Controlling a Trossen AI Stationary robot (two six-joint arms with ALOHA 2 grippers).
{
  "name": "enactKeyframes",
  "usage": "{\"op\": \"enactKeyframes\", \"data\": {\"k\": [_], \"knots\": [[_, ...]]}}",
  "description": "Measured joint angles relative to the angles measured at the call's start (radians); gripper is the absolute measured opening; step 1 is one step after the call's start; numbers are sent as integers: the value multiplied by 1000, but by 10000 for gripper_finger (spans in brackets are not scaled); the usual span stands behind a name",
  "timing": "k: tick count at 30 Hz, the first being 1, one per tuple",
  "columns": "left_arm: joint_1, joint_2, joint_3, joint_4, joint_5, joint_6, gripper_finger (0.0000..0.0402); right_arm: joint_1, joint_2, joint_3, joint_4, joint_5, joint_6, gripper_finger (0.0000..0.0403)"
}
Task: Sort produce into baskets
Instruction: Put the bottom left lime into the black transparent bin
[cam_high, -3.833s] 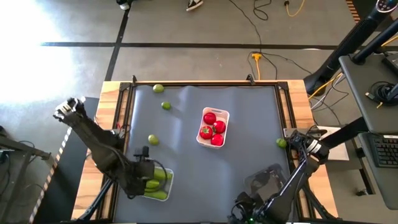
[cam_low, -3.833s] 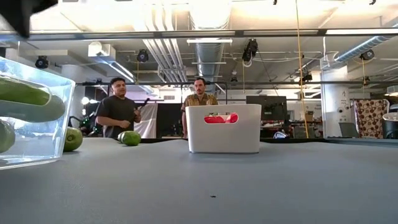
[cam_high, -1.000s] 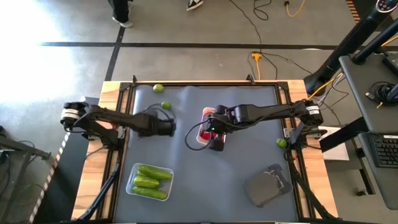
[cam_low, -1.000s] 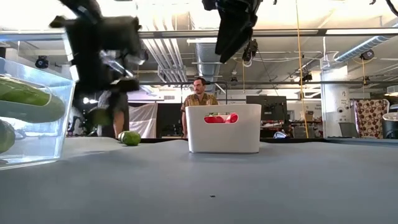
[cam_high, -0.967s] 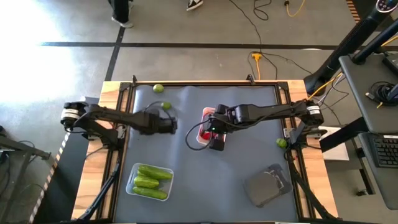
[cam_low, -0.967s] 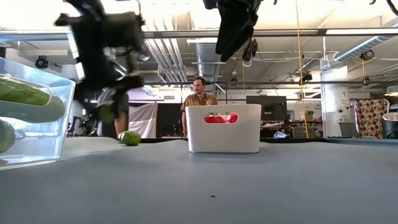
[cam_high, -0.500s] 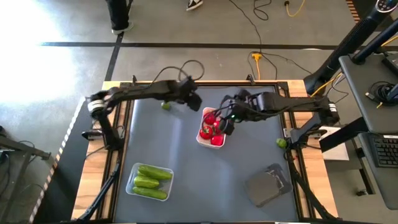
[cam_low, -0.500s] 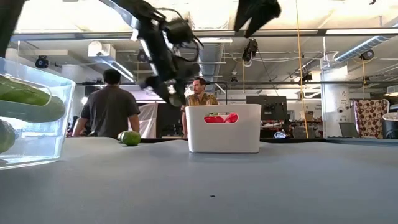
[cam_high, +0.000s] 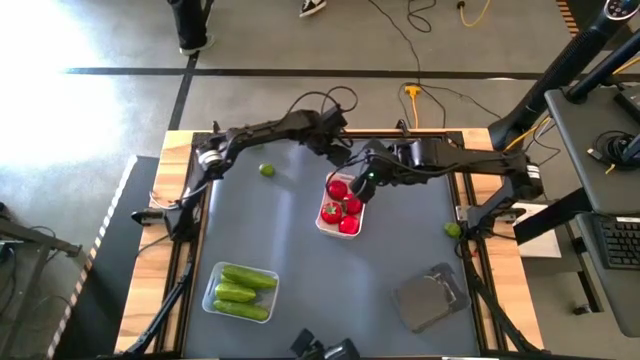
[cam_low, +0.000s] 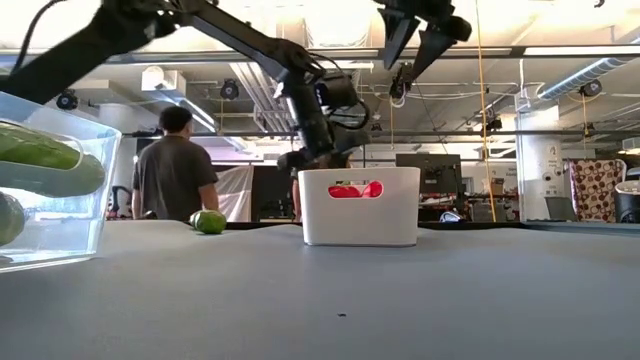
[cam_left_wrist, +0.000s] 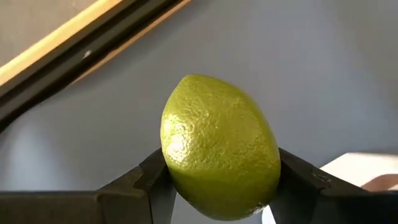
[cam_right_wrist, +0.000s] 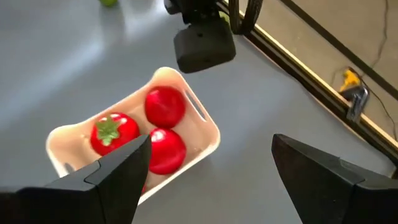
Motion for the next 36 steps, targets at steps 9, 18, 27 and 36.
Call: {"op": "enactKeyframes", "data": {"k": [9,18,27,36], "knots": [[2,117,193,-121,58,-8,183,-92,-11,-1,-108,-1,-74,325],[-75,116,264,-106,77,5,183,-116,-106,-39,-166,2,-146,325],[-136,77,264,-117,72,-3,183,-115,-214,-148,-162,-1,-131,325],[-267,-111,201,-137,43,157,183,-93,-329,-320,-30,27,-240,325]]}}
